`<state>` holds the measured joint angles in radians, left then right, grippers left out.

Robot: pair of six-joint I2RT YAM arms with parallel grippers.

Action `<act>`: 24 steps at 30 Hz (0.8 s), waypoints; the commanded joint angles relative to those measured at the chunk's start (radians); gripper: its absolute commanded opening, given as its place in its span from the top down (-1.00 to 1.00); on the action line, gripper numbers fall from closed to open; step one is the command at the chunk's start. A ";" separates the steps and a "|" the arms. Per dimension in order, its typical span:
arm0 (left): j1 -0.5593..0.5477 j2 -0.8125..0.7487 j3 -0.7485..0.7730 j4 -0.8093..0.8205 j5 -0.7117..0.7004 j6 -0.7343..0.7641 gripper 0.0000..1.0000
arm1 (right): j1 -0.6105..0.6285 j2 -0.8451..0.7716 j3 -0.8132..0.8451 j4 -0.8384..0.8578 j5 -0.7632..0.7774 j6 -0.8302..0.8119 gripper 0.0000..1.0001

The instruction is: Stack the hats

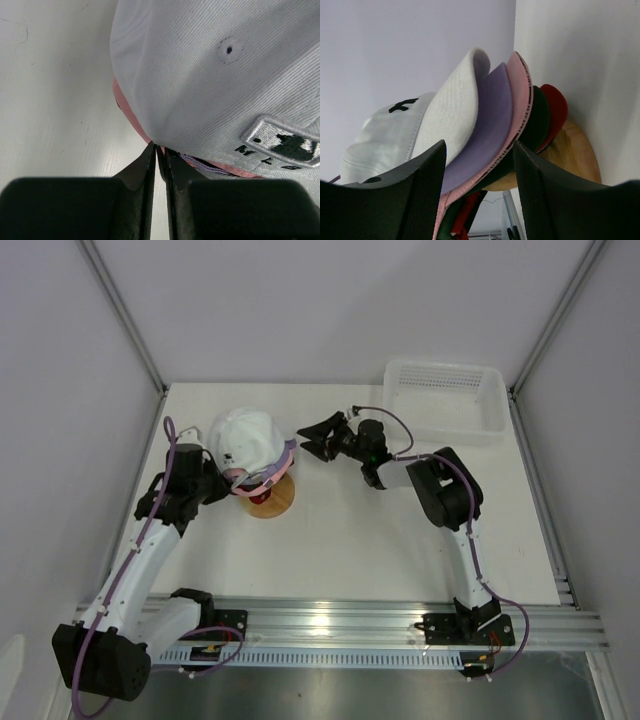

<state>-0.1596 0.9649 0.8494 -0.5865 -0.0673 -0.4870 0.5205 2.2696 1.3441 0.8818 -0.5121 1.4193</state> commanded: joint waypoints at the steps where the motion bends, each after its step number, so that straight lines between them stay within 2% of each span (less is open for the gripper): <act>1: -0.006 -0.011 0.016 -0.026 0.031 0.028 0.73 | 0.016 -0.055 0.009 0.135 0.064 0.061 -0.17; 7: -0.004 -0.014 0.016 -0.019 0.031 0.031 0.73 | 0.019 -0.067 0.030 0.129 0.083 0.061 -0.17; 14: -0.004 -0.003 0.016 -0.010 0.040 0.030 0.73 | 0.035 -0.059 0.085 0.020 0.083 0.052 -0.17; 16: -0.004 -0.003 0.016 -0.010 0.040 0.028 0.73 | 0.038 -0.048 0.107 0.022 0.078 0.084 -0.11; 24: -0.005 -0.011 0.022 -0.012 0.031 0.031 0.73 | 0.070 -0.045 0.219 -0.179 0.041 0.018 -0.02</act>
<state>-0.1596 0.9646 0.8494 -0.5869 -0.0509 -0.4774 0.5556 2.2646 1.5082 0.7658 -0.4526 1.4712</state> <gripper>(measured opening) 0.137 0.518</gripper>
